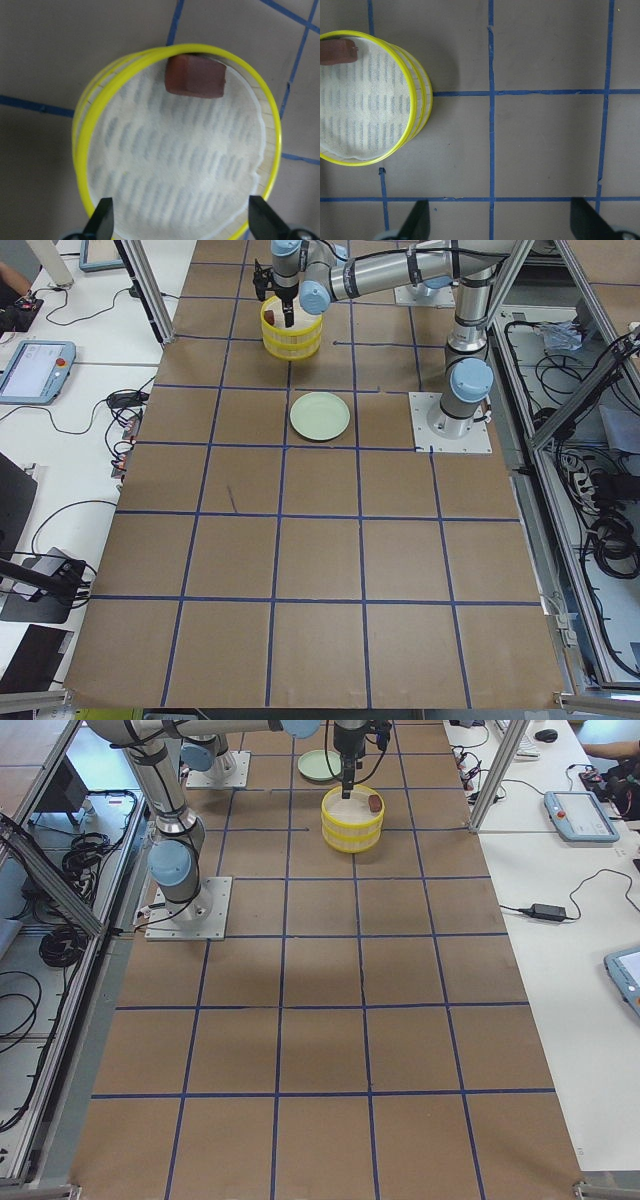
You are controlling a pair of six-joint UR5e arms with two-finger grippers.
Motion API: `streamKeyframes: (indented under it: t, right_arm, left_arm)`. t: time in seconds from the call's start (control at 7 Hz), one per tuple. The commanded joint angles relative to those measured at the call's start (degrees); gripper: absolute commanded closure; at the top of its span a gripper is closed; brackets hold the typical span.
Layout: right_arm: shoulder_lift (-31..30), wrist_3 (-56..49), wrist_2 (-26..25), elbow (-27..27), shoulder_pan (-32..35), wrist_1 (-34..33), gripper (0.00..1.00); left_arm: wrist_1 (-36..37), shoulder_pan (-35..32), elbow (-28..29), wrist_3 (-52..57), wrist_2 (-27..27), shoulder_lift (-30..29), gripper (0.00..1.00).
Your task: Place buns in different layers of steamer
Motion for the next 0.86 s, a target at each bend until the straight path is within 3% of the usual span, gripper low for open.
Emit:
streamKeyframes:
  t: [0.0, 0.14, 0.71]
  right_arm:
    - [0.47, -0.49, 0.07, 1.50, 0.15, -0.84, 0.00]
    - [1.08, -0.58, 0.16, 1.06, -0.02, -0.75, 0.00]
    - [1.08, -0.49, 0.25, 1.23, -0.11, -0.66, 0.00]
  left_arm:
    - [-12.73, 6.87, 4.11, 15.29, 8.22, 3.41, 0.00]
    - [-18.38, 7.50, 6.39, 17.07, 12.09, 6.56, 0.00]
    - [-31.07, 7.42, 6.86, 17.09, 16.52, 15.73, 0.00]
